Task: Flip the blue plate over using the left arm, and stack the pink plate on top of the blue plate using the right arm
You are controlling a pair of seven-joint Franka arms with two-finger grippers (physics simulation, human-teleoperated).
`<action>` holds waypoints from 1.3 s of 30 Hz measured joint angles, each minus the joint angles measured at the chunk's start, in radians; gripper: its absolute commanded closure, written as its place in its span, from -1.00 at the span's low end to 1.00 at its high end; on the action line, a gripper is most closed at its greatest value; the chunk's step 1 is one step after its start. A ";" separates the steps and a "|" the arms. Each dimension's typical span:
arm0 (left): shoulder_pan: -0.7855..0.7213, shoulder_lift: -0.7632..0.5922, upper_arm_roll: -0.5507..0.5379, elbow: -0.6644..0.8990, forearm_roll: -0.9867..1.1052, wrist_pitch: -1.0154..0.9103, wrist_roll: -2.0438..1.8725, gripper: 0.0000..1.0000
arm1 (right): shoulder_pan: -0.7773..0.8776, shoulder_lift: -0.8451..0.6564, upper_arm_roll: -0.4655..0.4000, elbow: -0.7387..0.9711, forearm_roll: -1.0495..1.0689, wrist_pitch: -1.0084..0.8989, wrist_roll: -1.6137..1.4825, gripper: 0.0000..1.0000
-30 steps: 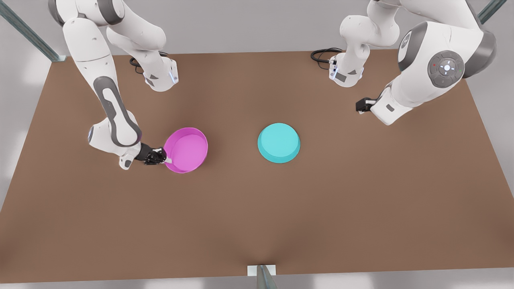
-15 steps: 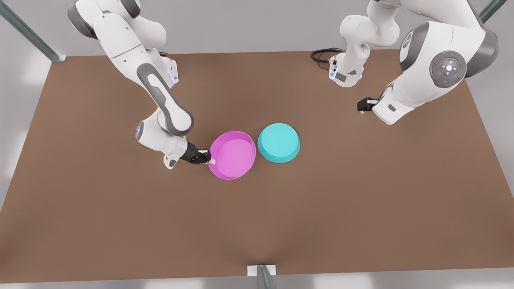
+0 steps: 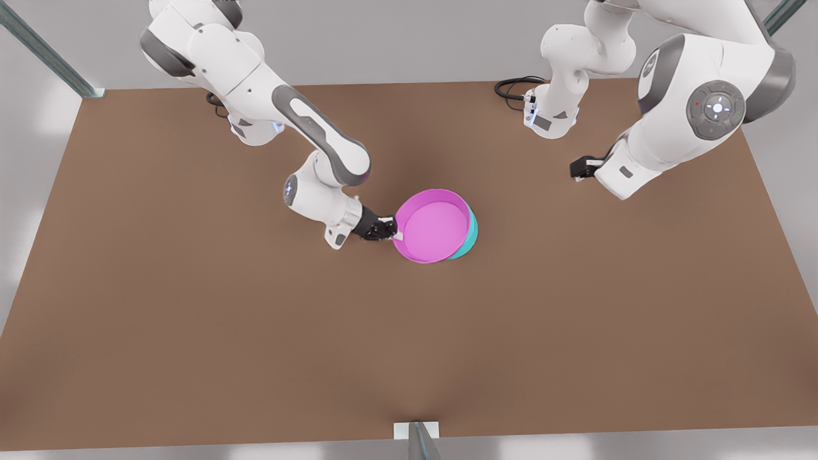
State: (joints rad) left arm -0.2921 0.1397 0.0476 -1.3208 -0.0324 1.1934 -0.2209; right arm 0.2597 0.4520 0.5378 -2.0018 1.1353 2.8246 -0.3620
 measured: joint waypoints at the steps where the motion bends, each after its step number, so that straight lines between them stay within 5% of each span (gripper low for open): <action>1: -0.002 0.000 0.001 0.000 0.000 0.000 0.000 -1.00 | 0.014 0.010 0.006 0.007 -0.001 0.008 0.021 0.57; 17: -0.009 0.003 0.002 0.000 0.000 0.000 0.000 -1.00 | 0.111 0.157 0.021 0.057 -0.008 0.106 0.062 0.57; 18: -0.009 0.003 0.002 0.000 0.000 0.000 0.000 -1.00 | 0.116 0.168 0.018 0.059 -0.009 0.106 0.063 -0.01; 19: -0.010 0.003 0.002 0.000 0.000 0.001 0.000 -1.00 | 0.117 0.174 0.016 0.061 -0.008 0.105 0.063 -1.00; 28: -0.008 0.009 0.001 0.009 0.000 0.002 0.000 -1.00 | 0.118 0.148 0.015 0.066 -0.015 0.109 0.104 -1.00; 34: -0.011 0.011 -0.003 0.038 -0.004 0.012 0.002 -1.00 | -0.023 -0.068 -0.048 -0.241 -0.019 0.103 -0.014 -1.00; 36: -0.017 0.014 -0.005 0.038 -0.006 0.012 -0.002 -1.00 | -0.103 -0.182 -0.185 -0.304 -0.078 -0.093 -0.155 -1.00; 38: -0.014 0.015 -0.005 0.038 -0.006 0.012 -0.002 -1.00 | -0.190 -0.298 -0.449 -0.133 -0.616 -0.647 -0.049 -1.00; 39: -0.014 0.015 -0.005 0.038 -0.006 0.014 -0.002 -1.00 | -0.225 -0.320 -0.487 0.100 -0.905 -0.955 0.180 -1.00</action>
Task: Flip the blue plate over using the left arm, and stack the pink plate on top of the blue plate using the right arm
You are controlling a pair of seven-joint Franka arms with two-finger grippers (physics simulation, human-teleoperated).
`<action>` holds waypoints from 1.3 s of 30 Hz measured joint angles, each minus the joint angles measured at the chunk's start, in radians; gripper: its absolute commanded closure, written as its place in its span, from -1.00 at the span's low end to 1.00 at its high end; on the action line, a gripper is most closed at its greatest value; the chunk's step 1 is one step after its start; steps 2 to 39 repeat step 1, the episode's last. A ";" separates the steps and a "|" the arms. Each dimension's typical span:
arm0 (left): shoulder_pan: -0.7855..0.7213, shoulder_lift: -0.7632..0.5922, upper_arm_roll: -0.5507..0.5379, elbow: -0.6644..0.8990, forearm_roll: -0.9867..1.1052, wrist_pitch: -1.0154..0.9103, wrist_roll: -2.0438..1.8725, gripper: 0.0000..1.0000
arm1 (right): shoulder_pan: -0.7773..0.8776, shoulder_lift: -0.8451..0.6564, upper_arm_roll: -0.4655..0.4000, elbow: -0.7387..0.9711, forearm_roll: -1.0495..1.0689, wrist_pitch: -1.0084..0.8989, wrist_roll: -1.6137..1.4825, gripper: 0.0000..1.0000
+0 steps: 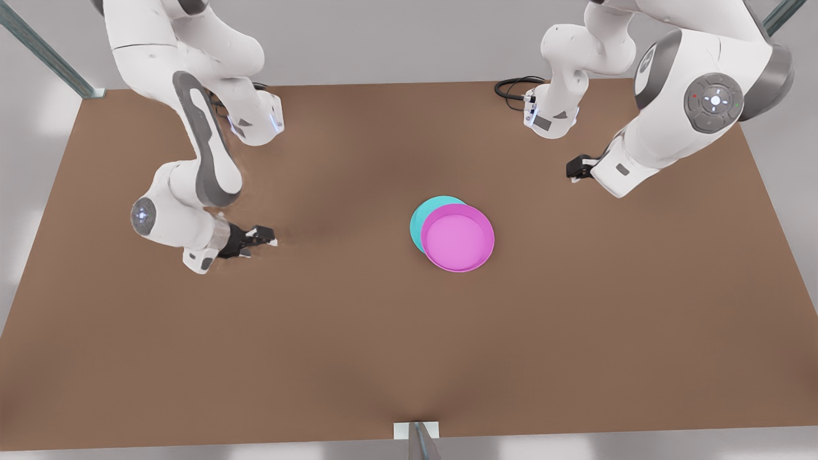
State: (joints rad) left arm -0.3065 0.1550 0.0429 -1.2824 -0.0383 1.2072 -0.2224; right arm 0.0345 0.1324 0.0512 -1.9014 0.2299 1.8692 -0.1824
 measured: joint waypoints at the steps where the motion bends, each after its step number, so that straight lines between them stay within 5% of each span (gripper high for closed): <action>1: -0.001 0.002 0.000 0.000 0.000 0.000 0.000 -1.00 | 0.023 0.014 -0.010 0.266 -0.194 -0.242 0.152 -1.00; 39: -0.001 0.002 0.000 0.000 0.000 0.000 0.000 -1.00 | 0.023 0.014 -0.010 0.266 -0.194 -0.242 0.152 -1.00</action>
